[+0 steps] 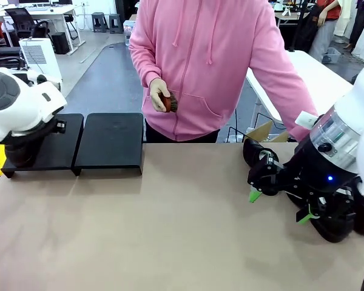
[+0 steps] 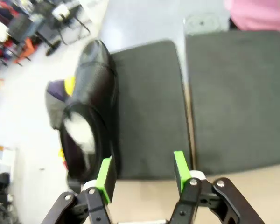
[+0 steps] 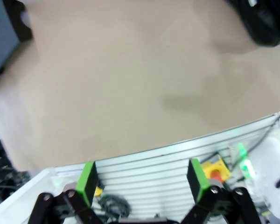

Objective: Organize the shoes by placing them on the stand.
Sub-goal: Pick up one Shoe and place it in the middle of the table.

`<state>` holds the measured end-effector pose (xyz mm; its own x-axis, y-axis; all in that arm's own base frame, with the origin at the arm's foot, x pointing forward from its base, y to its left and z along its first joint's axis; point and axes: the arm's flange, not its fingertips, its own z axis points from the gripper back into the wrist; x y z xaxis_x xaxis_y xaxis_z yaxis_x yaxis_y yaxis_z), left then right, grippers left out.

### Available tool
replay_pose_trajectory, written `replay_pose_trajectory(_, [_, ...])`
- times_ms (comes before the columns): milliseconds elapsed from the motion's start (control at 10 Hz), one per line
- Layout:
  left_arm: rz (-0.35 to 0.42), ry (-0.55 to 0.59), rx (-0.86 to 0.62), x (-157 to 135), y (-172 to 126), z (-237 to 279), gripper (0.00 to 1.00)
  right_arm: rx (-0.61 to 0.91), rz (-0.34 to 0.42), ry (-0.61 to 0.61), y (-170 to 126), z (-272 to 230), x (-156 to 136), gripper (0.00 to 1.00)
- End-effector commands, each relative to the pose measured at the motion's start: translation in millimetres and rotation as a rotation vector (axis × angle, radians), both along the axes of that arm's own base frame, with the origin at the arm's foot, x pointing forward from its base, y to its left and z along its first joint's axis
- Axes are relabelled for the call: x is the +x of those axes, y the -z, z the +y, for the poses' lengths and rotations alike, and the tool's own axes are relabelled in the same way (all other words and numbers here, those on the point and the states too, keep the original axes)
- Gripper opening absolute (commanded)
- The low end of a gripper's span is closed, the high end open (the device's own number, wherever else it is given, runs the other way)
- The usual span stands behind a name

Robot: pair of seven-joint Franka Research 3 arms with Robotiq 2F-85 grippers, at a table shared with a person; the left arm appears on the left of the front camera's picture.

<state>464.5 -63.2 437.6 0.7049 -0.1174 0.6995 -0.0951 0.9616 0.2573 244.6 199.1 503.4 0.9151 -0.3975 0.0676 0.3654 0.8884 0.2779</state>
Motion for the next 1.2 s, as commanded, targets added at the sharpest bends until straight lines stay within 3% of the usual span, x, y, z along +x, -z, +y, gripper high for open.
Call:
replay_pose_trajectory(0, [0.161, 0.031, -0.098, -54.6, -39.9, 8.4, 0.66, 0.008, -0.009, -0.004, -1.1, 1.9, 1.3, 1.00])
replay_pose_trajectory(100, [0.259, 0.064, -0.143, -66.4, -43.2, 7.3, 0.66, 0.008, -0.009, -0.004, -1.1, 1.9, 1.3, 1.00])
replay_pose_trajectory(200, [0.440, 0.087, -0.186, -70.7, -46.6, 9.5, 0.66, 0.008, -0.009, -0.004, -1.1, 1.9, 1.3, 1.00])
replay_pose_trajectory(300, [0.467, 0.110, -0.258, -72.6, -54.9, 13.3, 0.66, 0.008, -0.009, -0.004, -1.1, 1.9, 1.3, 1.00])
replay_pose_trajectory(500, [0.434, 0.113, -0.285, -69.2, -59.3, 13.3, 0.66, -0.001, -0.001, 0.000, -0.2, 0.1, -0.2, 1.00])
replay_pose_trajectory(700, [0.408, 0.112, -0.303, -66.5, -62.5, 11.5, 0.66, -0.055, -0.034, -0.031, -6.4, -17.7, 22.4, 1.00])
replay_pose_trajectory(900, [0.426, 0.123, -0.314, -76.6, -74.0, 13.5, 0.66, -0.156, -0.102, -0.075, -18.7, -34.3, 63.2, 1.00])
replay_pose_trajectory(1100, [0.426, 0.123, -0.314, -76.6, -74.0, 13.5, 0.66, -0.217, -0.101, -0.185, -26.3, -42.6, 104.8, 1.00])
